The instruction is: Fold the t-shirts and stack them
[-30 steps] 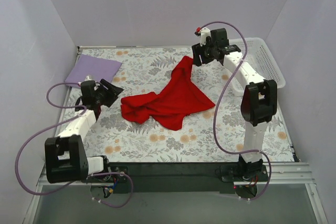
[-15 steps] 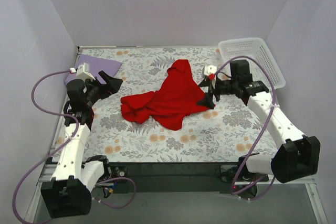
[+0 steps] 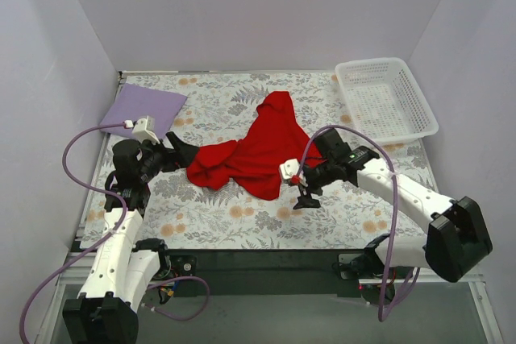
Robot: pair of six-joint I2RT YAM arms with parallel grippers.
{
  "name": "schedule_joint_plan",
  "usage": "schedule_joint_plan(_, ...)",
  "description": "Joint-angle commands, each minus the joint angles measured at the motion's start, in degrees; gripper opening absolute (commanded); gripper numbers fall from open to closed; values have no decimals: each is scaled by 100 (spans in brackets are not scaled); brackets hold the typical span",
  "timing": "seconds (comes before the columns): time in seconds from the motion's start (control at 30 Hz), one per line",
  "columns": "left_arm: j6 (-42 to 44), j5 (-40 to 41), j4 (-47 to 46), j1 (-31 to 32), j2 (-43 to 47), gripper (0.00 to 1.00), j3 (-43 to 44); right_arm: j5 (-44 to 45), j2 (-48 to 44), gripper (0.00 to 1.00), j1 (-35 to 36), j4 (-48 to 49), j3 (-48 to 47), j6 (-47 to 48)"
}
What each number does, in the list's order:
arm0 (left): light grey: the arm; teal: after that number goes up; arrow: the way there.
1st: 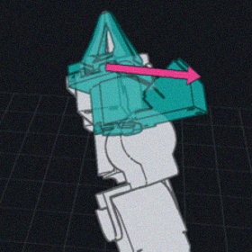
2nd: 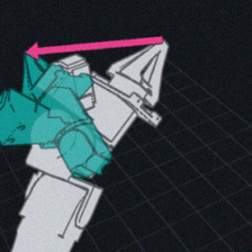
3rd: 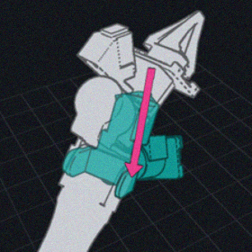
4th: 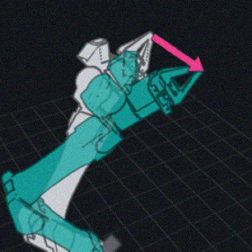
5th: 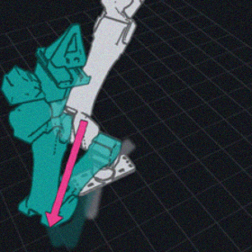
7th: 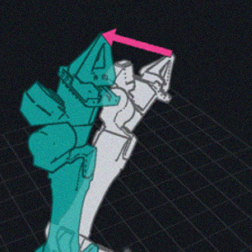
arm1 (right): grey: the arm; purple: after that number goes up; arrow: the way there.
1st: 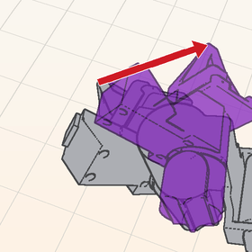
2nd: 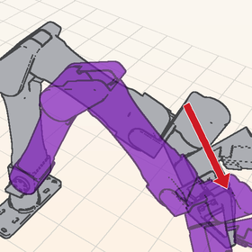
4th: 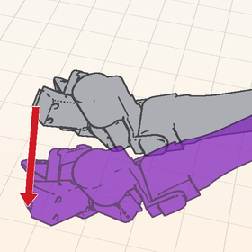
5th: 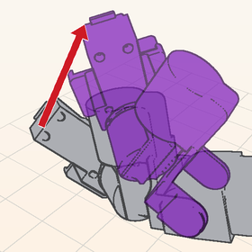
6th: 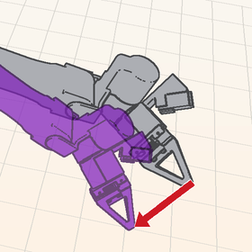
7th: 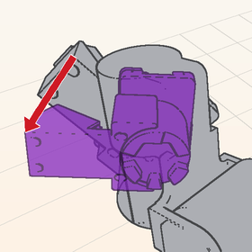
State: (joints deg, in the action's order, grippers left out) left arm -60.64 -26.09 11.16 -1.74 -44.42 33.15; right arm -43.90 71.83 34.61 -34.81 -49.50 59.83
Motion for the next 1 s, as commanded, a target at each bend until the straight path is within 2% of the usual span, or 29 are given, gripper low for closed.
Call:
schedule_joint_plan(0.0, 132, 33, 53, 15, 48, 80, 16, 714, 487, 83, 493, -105, -235, 318)
schedule_joint_plan(0.17, 149, 104, 88, 7, 65, 80, 25, 1392, 1376, 69, 1336, 132, -884, 56)
schedule_joint_plan(0.27, 158, 121, 106, 7, 74, 80, 43, 1884, 2052, 61, 1557, 290, -1455, -305)
schedule_joint_plan(0.4, 149, 121, 106, 7, 74, 80, 43, 2385, 2764, 57, 1628, 352, -1887, -578)
schedule_joint_plan(0.53, 149, 69, 97, 7, 83, 80, 43, 2597, 3055, 56, 1645, 431, -1959, -701)
schedule_joint_plan(0.63, 140, 42, 80, 7, 100, 80, 25, 2588, 3179, 49, 1672, 422, -1871, -710)
schedule_joint_plan(0.77, 123, 25, 62, 16, 127, 80, 16, 2562, 3144, 31, 1681, 396, -1722, -789)
schedule_joint_plan(0.8, 123, 16, 53, 24, 127, 80, 16, 2536, 3031, 18, 1681, 370, -1704, -815)
schedule_joint_plan(0.87, 114, -2, 44, 16, 136, 80, 8, 2509, 2837, 2, 1681, 308, -1695, -842)
schedule_joint_plan(0.97, 114, -37, 53, 24, 144, 80, -1, 2168, 2302, 1, 1646, -314, -2062, -737)
